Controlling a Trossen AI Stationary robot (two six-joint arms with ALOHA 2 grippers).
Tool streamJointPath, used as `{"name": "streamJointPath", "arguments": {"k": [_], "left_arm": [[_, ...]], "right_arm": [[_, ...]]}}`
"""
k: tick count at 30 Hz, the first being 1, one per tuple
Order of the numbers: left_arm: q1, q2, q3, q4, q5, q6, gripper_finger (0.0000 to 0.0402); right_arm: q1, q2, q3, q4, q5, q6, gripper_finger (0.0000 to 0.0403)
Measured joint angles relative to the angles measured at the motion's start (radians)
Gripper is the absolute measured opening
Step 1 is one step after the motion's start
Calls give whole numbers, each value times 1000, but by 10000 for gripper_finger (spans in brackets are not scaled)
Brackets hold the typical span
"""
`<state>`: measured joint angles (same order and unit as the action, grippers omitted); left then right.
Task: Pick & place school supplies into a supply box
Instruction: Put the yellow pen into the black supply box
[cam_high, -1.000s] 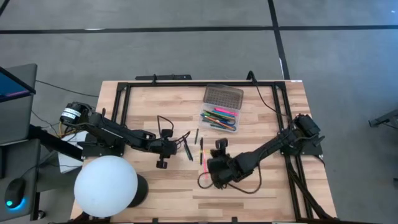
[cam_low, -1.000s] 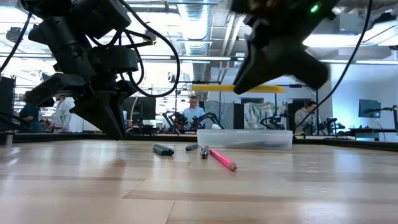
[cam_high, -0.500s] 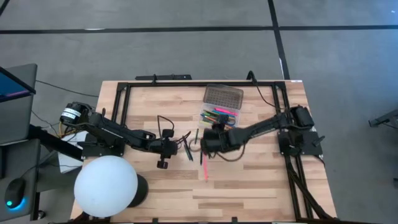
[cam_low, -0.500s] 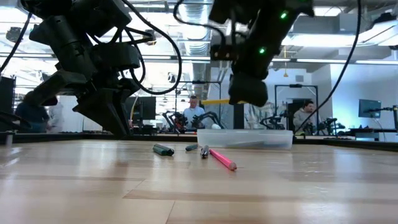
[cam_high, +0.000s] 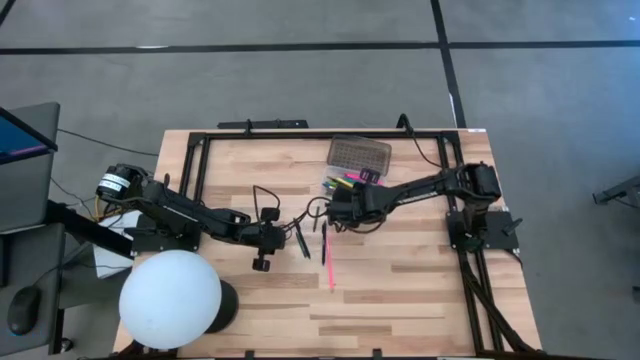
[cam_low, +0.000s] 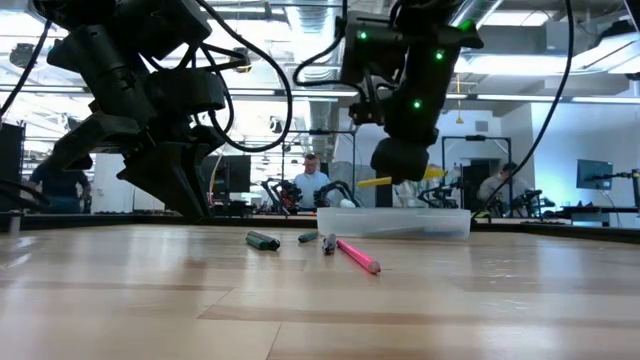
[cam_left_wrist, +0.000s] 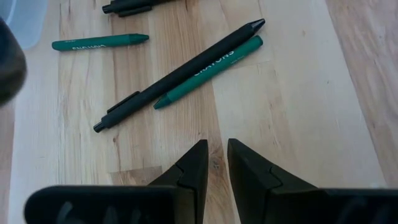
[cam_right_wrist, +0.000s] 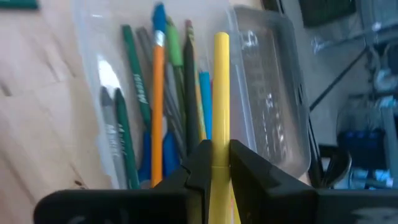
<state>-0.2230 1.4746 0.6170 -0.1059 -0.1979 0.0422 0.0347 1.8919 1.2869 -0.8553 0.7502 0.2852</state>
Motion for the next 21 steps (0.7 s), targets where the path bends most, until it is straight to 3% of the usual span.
{"name": "streamJointPath", "arguments": {"k": [12, 21], "left_arm": [[0, 0, 0, 0, 0, 0, 57], [0, 0, 0, 0, 0, 0, 57]], "right_arm": [[-18, 0, 0, -30, 6, 82, 44], [-18, 0, 0, -29, 42, 33, 85]]}}
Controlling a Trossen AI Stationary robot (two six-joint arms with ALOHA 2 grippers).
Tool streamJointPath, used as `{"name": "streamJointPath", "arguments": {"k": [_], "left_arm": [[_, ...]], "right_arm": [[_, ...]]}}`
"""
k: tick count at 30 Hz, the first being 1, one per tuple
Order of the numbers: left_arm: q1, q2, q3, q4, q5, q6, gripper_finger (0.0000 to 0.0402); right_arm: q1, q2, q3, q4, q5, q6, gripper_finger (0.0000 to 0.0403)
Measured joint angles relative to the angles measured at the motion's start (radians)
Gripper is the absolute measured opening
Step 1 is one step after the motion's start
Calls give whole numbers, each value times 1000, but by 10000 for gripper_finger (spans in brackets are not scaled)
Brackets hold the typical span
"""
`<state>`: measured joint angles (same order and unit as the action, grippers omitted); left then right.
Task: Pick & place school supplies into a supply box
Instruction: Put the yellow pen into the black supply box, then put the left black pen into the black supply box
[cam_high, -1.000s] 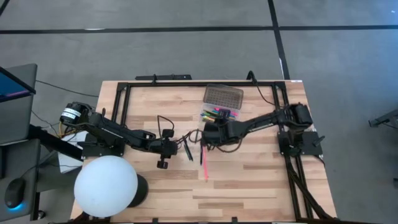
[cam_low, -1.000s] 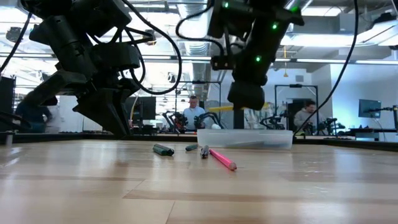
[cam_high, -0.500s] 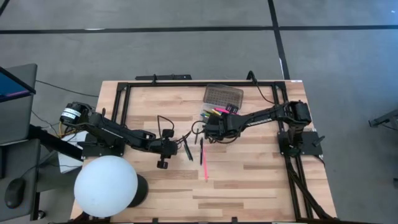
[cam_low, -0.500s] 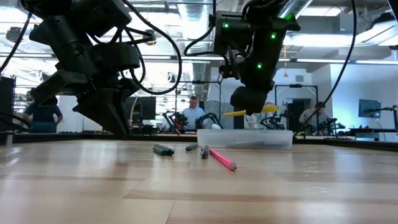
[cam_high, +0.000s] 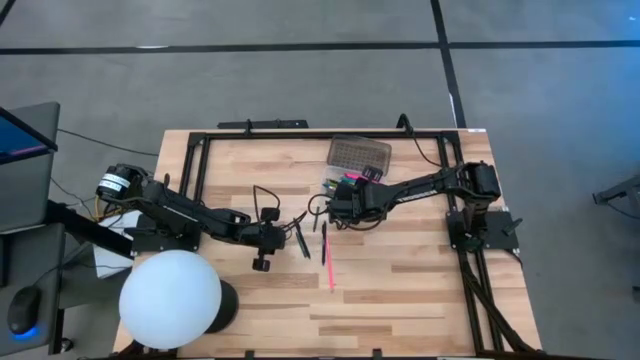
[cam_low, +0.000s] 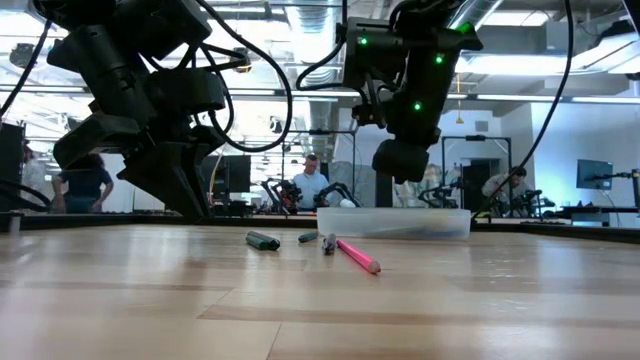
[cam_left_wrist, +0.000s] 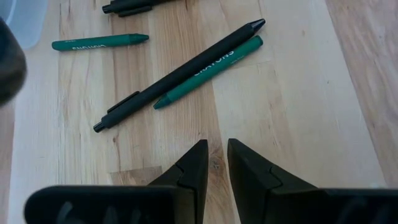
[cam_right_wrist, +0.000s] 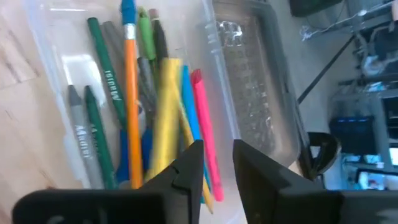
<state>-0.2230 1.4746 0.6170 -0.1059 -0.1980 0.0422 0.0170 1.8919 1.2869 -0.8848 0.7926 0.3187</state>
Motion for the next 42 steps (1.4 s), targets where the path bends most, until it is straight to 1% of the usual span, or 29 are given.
{"name": "streamJointPath", "arguments": {"k": [7, 14, 17, 20, 26, 28, 31, 34, 38, 40, 42], "left_arm": [[0, 0, 0, 0, 0, 0, 57], [0, 0, 0, 10, 0, 5, 57], [0, 0, 0, 75, 1, 40, 57], [-1, 0, 0, 133, 10, 88, 57], [-1, 0, 0, 185, 7, 177, 57], [5, 0, 0, 187, 8, 226, 57], [21, 0, 0, 191, 10, 322, 57], [52, 0, 0, 216, 10, 418, 57], [113, 0, 0, 211, 11, 526, 57], [154, 0, 0, 193, 38, 566, 57], [198, 0, 0, 183, 101, 599, 57]], "right_arm": [[20, 0, 0, 2, 5, -20, 102], [148, 0, 0, 7, 102, -63, 102], [213, 0, 0, -1, 154, -65, 102], [285, -10, 0, -7, 181, -50, 102], [459, -24, 1, -31, 185, 45, 102], [523, -28, 0, -39, 182, 62, 102], [621, -33, 0, -8, 183, 68, 102], [713, -35, 0, 49, 182, 68, 102], [805, -37, 0, 126, 182, 64, 102], [833, -37, 0, 148, 182, 51, 102], [848, -37, 0, 161, 184, 49, 102]]}}
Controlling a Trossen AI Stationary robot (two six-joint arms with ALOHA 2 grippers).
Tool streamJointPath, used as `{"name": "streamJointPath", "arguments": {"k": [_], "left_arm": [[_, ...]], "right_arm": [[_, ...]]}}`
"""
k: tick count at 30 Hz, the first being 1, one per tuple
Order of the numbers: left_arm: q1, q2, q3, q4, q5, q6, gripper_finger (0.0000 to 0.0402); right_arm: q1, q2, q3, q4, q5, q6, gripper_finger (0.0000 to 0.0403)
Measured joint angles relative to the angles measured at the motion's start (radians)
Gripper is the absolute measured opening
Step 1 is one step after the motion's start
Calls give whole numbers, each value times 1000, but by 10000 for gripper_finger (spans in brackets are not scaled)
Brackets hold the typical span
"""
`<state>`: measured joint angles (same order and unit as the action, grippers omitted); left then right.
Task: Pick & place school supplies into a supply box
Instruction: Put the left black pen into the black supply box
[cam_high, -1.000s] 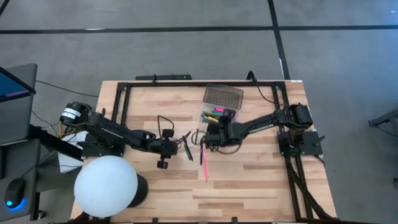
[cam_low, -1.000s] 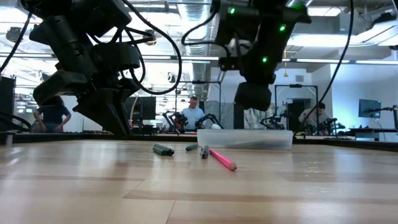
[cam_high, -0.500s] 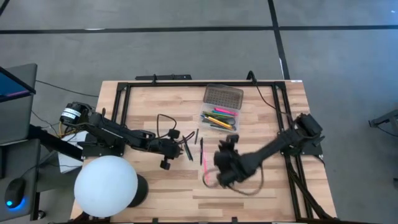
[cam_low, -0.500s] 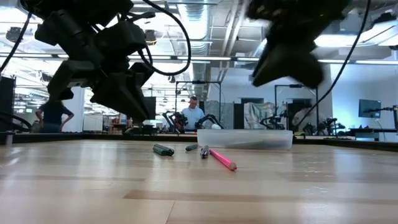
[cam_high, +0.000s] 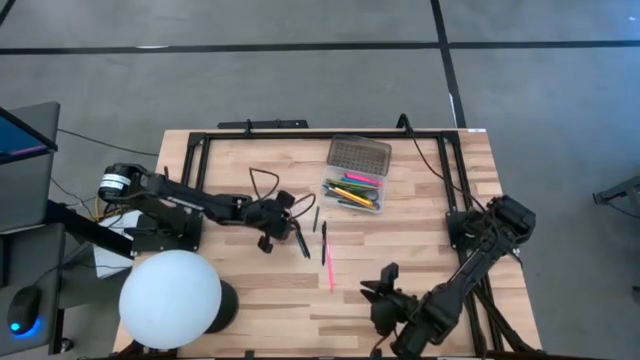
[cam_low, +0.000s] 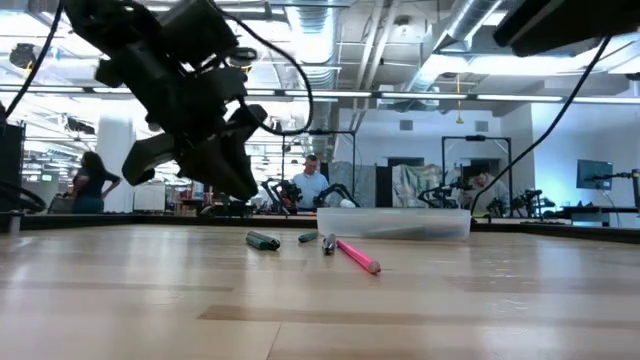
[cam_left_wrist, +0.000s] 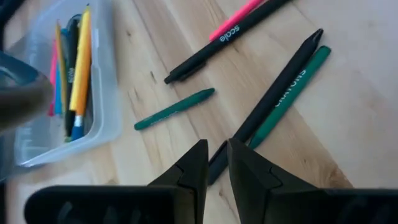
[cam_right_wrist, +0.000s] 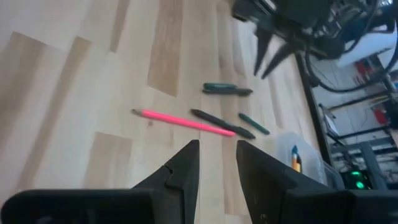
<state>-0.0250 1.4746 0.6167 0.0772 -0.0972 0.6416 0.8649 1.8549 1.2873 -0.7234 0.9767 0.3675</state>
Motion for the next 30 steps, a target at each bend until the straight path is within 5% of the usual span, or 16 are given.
{"name": "streamJointPath", "arguments": {"k": [7, 21, 30], "left_arm": [[129, 0, 0, 0, 195, 98, 57], [160, 3, 0, -17, 302, 302, 57], [156, 160, 27, 39, 267, 317, 57]], "right_arm": [[-5, 0, 0, 13, -1, -1, 102], [-38, 0, 0, 33, -10, -1, 102], [-37, 1, 0, 37, -35, -1, 102]]}}
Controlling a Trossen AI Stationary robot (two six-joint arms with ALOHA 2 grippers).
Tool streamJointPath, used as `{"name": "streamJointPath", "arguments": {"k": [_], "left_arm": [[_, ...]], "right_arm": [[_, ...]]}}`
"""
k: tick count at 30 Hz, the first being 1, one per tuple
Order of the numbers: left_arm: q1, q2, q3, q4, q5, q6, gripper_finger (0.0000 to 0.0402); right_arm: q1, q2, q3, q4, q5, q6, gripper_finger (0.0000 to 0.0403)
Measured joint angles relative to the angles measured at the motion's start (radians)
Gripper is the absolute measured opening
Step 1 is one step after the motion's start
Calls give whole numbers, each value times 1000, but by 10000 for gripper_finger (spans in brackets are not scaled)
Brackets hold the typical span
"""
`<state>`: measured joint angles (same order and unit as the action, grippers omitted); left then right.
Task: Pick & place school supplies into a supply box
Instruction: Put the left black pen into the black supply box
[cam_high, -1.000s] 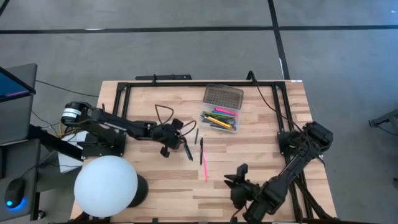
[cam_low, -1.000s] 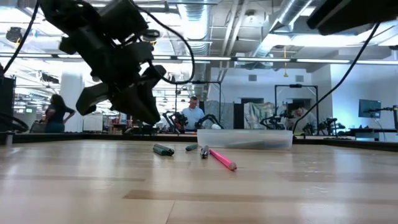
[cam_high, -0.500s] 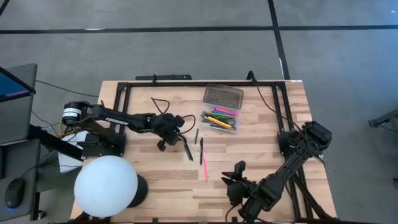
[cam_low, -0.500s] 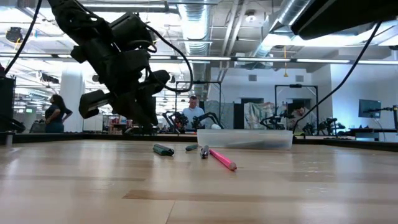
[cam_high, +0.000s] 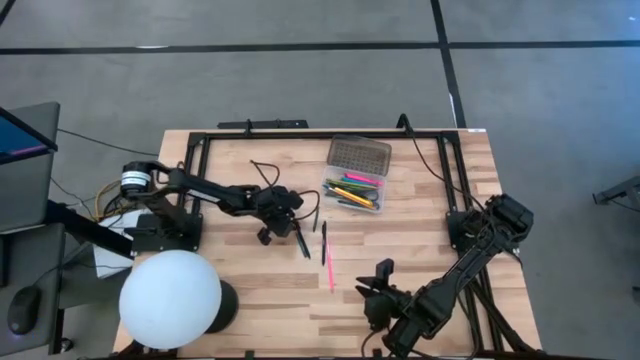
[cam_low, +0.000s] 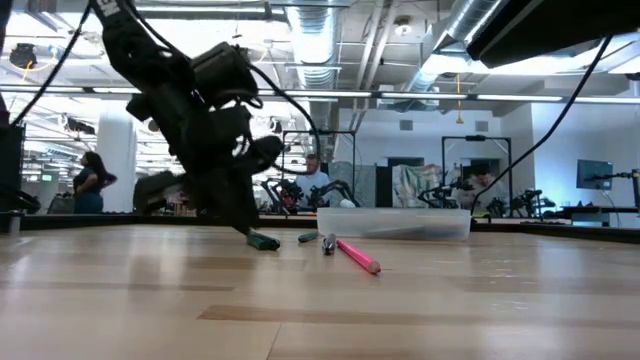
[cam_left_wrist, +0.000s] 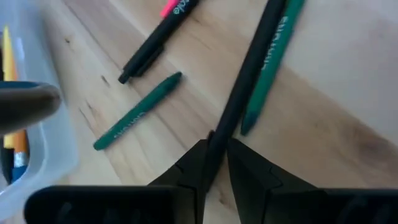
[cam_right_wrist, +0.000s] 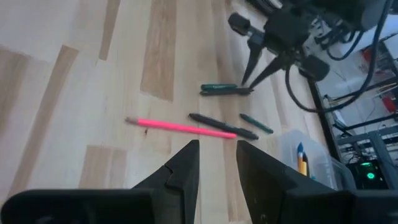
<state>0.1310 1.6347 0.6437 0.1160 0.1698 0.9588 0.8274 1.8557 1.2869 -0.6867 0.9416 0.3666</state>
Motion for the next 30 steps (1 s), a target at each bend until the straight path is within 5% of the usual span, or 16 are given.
{"name": "streamJointPath", "arguments": {"k": [8, 22, 30], "left_arm": [[1, 80, 47, 15, -11, -12, 57], [2, 97, 136, -272, -75, -323, 57], [2, 98, 134, -273, -58, -428, 59]], "right_arm": [[0, 0, 0, 0, -2, 0, 102], [0, 0, 0, 7, -29, 1, 102], [-5, 0, 0, 13, -51, 1, 102]]}}
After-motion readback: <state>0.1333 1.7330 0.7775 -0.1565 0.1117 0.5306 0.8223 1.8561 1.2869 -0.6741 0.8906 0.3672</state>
